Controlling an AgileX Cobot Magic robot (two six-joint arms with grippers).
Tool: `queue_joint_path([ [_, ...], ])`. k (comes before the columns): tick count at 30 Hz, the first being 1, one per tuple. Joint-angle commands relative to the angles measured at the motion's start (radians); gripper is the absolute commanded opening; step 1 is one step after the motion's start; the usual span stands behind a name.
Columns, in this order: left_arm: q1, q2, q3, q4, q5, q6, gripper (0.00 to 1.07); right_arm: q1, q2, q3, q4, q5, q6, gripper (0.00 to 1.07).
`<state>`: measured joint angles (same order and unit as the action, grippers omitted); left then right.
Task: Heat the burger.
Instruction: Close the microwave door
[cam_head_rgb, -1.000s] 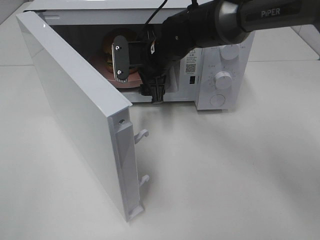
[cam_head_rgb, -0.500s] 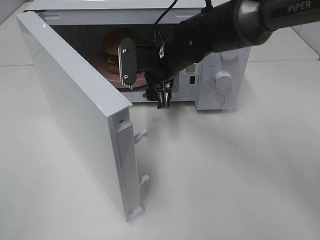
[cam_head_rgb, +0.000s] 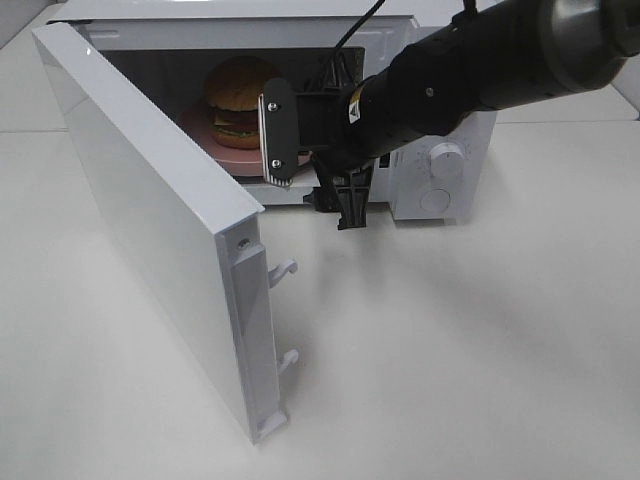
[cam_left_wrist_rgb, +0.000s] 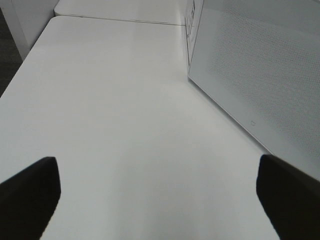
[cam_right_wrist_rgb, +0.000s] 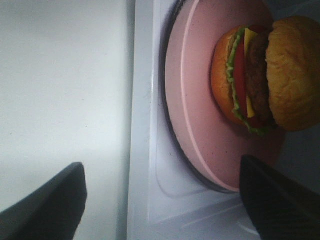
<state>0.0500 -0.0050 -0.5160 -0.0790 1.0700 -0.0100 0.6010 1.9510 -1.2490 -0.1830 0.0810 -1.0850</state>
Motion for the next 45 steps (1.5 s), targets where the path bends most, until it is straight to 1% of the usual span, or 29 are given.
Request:
queue_joint_path([
  [1, -0.005, -0.015, 0.000, -0.003, 0.000, 0.000, 1.01, -0.005, -0.053, 0.047, 0.001, -0.016, 0.012, 0.75],
  [2, -0.005, -0.015, 0.000, -0.003, 0.000, 0.000, 1.01, -0.005, -0.053, 0.047, 0.001, -0.016, 0.012, 0.75],
  [3, -0.005, -0.015, 0.000, -0.003, 0.000, 0.000, 1.01, -0.005, -0.080, 0.078, 0.001, -0.016, 0.026, 0.75],
  [5, -0.005, -0.015, 0.000, -0.003, 0.000, 0.000, 1.01, -0.005, -0.095, 0.089, 0.001, -0.016, 0.038, 0.75],
  [6, -0.005, -0.015, 0.000, -0.003, 0.000, 0.000, 1.01, -0.005, -0.125, 0.116, 0.001, -0.016, 0.065, 0.75],
  [8, -0.005, -0.015, 0.000, -0.003, 0.000, 0.000, 1.01, -0.005, -0.137, 0.128, 0.001, -0.016, 0.078, 0.75],
  [9, -0.005, -0.015, 0.000, -0.003, 0.000, 0.000, 1.01, -0.005, -0.165, 0.159, 0.001, -0.016, 0.106, 0.75],
  [12, -0.005, -0.015, 0.000, -0.003, 0.000, 0.000, 1.01, -0.005, -0.195, 0.186, 0.001, -0.017, 0.126, 0.75],
  [13, -0.005, -0.015, 0.000, -0.003, 0.000, 0.000, 1.01, -0.005, -0.222, 0.217, 0.001, -0.016, 0.143, 0.75],
  [15, -0.005, -0.015, 0.000, -0.003, 0.000, 0.000, 1.01, -0.005, -0.239, 0.231, 0.002, -0.016, 0.147, 0.75],
  [17, -0.005, -0.015, 0.000, -0.003, 0.000, 0.000, 1.01, -0.005, -0.303, 0.291, 0.003, -0.016, 0.173, 0.75],
  [20, -0.005, -0.015, 0.000, -0.003, 0.000, 0.000, 1.01, -0.005, -0.317, 0.307, 0.003, -0.016, 0.182, 0.75],
  [21, -0.005, -0.015, 0.000, -0.003, 0.000, 0.000, 1.01, -0.005, -0.354, 0.340, 0.003, -0.016, 0.210, 0.75],
  [23, -0.005, -0.015, 0.000, -0.003, 0.000, 0.000, 1.01, -0.005, -0.372, 0.352, 0.004, -0.016, 0.229, 0.75],
  [25, -0.005, -0.015, 0.000, -0.003, 0.000, 0.000, 1.01, -0.005, -0.438, 0.407, 0.004, -0.015, 0.330, 0.75],
  [28, -0.005, -0.015, 0.000, -0.003, 0.000, 0.000, 1.01, -0.005, -0.451, 0.420, 0.004, -0.012, 0.354, 0.75],
  [30, -0.005, -0.015, 0.000, -0.003, 0.000, 0.000, 1.01, -0.005, -0.517, 0.457, 0.004, 0.021, 0.478, 0.75],
  [32, -0.005, -0.015, 0.000, -0.003, 0.000, 0.000, 1.01, -0.005, -0.531, 0.462, 0.004, 0.036, 0.508, 0.75],
  [33, -0.005, -0.015, 0.000, -0.003, 0.000, 0.000, 1.01, -0.005, -0.559, 0.472, 0.004, 0.072, 0.591, 0.75],
  [36, -0.005, -0.015, 0.000, -0.003, 0.000, 0.000, 1.01, -0.005, -0.576, 0.475, 0.004, 0.094, 0.643, 0.74],
  [38, -0.005, -0.015, 0.000, -0.003, 0.000, 0.000, 1.01, -0.005, -0.636, 0.476, 0.004, 0.195, 0.874, 0.74],
  [39, -0.005, -0.015, 0.000, -0.003, 0.000, 0.000, 1.01, -0.005, -0.636, 0.476, 0.004, 0.195, 0.874, 0.74],
  [40, -0.005, -0.015, 0.000, -0.003, 0.000, 0.000, 1.01, -0.005, -0.651, 0.476, 0.004, 0.220, 0.944, 0.74],
  [41, -0.005, -0.015, 0.000, -0.003, 0.000, 0.000, 1.01, -0.005, -0.678, 0.476, 0.003, 0.268, 1.061, 0.74],
  [44, -0.005, -0.015, 0.000, -0.003, 0.000, 0.000, 1.01, -0.005, -0.692, 0.476, 0.003, 0.291, 1.117, 0.74],
  [45, -0.005, -0.015, 0.000, -0.003, 0.000, 0.000, 1.01, -0.005, -0.715, 0.476, 0.001, 0.341, 1.192, 0.74],
])
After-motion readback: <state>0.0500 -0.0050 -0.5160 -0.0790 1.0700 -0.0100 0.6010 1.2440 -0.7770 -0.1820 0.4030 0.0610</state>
